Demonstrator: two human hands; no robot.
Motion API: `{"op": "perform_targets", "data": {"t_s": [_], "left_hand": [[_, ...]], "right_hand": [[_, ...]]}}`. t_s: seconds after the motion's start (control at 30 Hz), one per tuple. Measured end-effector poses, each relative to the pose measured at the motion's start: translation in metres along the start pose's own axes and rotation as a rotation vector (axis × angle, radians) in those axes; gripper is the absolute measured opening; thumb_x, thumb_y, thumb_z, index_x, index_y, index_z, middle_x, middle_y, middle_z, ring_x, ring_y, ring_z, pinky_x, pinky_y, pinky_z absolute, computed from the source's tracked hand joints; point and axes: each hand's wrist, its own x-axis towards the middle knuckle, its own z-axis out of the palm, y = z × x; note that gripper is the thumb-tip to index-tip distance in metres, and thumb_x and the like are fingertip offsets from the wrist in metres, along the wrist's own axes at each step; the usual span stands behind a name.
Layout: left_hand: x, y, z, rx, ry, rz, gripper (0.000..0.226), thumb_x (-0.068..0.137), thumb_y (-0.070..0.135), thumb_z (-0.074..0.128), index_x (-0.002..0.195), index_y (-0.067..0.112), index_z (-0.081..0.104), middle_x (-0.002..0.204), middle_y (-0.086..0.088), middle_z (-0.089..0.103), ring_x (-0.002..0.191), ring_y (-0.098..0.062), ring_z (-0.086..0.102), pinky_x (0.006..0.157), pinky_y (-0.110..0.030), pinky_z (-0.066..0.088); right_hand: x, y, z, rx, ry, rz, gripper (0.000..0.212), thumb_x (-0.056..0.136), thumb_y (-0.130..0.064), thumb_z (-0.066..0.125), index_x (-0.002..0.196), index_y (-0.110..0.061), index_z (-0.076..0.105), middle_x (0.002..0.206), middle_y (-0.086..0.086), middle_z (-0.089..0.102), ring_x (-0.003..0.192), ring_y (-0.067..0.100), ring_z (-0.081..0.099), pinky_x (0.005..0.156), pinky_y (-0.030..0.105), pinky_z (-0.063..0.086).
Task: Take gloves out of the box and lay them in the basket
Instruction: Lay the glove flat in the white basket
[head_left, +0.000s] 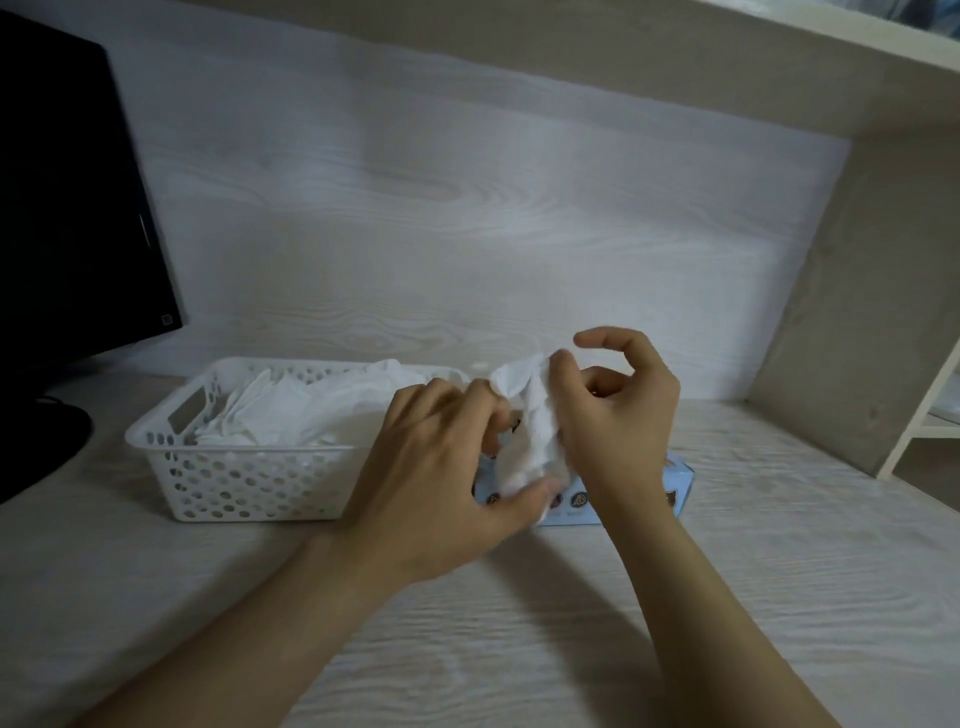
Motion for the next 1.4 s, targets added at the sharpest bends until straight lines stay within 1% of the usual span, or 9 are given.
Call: {"op": "perform_targets", "data": {"t_s": [0.13,0.27,0.43,0.6,0.8,0.9,1.1,1.23,1.4], "left_hand": [[0.0,-0.001,-0.003,-0.011,-0.013,-0.013,0.071,0.067,0.079,0.074,0.105,0.026,0.046,0.099,0.019,0.052,0.091,-0.001,0.04,0.084,-0.023,0.037],[0.0,-0.005,-0.001,0.007,0.079,-0.02,0.027,0.086,0.033,0.078,0.097,0.02,0.057,0.09,0.013,0.058,0.088,-0.009,0.048,0.087,-0.03,0.041],[0.001,-0.009,-0.006,-0.044,0.107,-0.115,0.01,0.099,0.019,0.057,0.106,0.019,0.063,0.094,0.011,0.067,0.088,-0.001,0.049,0.089,-0.008,0.033],[0.004,-0.01,-0.009,-0.053,0.132,-0.106,0.015,0.106,0.019,0.049,0.104,0.019,0.064,0.095,0.013,0.063,0.084,-0.004,0.052,0.086,-0.015,0.036],[0.005,-0.019,-0.005,-0.073,0.167,-0.169,0.02,0.107,0.022,0.046,0.112,0.024,0.065,0.107,0.016,0.064,0.092,-0.006,0.061,0.089,-0.036,0.046],[0.006,-0.023,-0.004,-0.103,0.184,-0.204,0.022,0.106,0.023,0.048,0.116,0.024,0.068,0.109,0.016,0.067,0.095,-0.005,0.062,0.089,-0.038,0.049],[0.006,-0.02,-0.011,-0.103,0.195,-0.245,0.019,0.109,0.016,0.049,0.117,0.023,0.064,0.097,0.013,0.066,0.087,-0.012,0.061,0.075,-0.021,0.045],[0.01,-0.021,-0.015,-0.131,0.235,-0.278,0.02,0.107,0.009,0.049,0.116,0.019,0.064,0.102,0.012,0.066,0.091,-0.002,0.059,0.078,-0.008,0.039],[0.011,-0.016,-0.021,-0.237,0.271,-0.325,0.02,0.108,0.009,0.044,0.117,0.02,0.059,0.087,0.008,0.062,0.078,-0.006,0.057,0.067,-0.012,0.04]], "right_hand": [[-0.002,0.002,0.006,0.099,-0.117,0.131,0.019,0.1,-0.004,0.057,0.104,-0.019,0.067,0.061,0.016,0.054,0.055,0.025,0.043,0.05,0.035,0.037],[0.001,0.004,0.005,0.198,-0.156,0.295,0.031,0.099,0.0,0.047,0.089,-0.01,0.074,0.08,0.015,0.071,0.075,0.033,0.063,0.068,0.046,0.052],[0.005,-0.001,0.001,0.071,-0.23,0.508,0.025,0.089,-0.043,0.061,0.093,-0.03,0.082,0.1,-0.003,0.079,0.098,0.027,0.074,0.087,0.048,0.056],[-0.004,-0.002,0.005,-0.063,-0.326,0.226,0.051,0.07,-0.068,0.069,0.116,-0.045,0.065,0.127,-0.002,0.06,0.112,0.02,0.066,0.09,0.04,0.06],[-0.013,0.003,0.005,-0.184,-0.464,-0.309,0.064,0.079,-0.031,0.084,0.136,-0.036,0.055,0.14,-0.007,0.048,0.132,0.012,0.048,0.096,0.012,0.043],[-0.009,0.007,0.008,-0.215,-0.402,-0.369,0.053,0.083,-0.014,0.075,0.132,-0.026,0.059,0.127,-0.009,0.061,0.123,0.014,0.058,0.097,0.016,0.043],[-0.013,-0.003,0.007,-0.04,-0.298,-0.192,0.045,0.086,0.005,0.054,0.12,-0.023,0.061,0.064,0.011,0.059,0.061,0.028,0.058,0.052,0.042,0.047],[-0.005,-0.003,0.004,0.141,-0.4,0.079,0.036,0.085,-0.009,0.053,0.11,-0.025,0.073,0.065,0.024,0.046,0.064,0.029,0.043,0.059,0.041,0.035],[-0.003,-0.007,0.003,0.07,-0.467,0.232,0.032,0.099,-0.01,0.049,0.09,-0.01,0.08,0.087,0.008,0.074,0.08,0.02,0.063,0.073,0.036,0.049]]}}
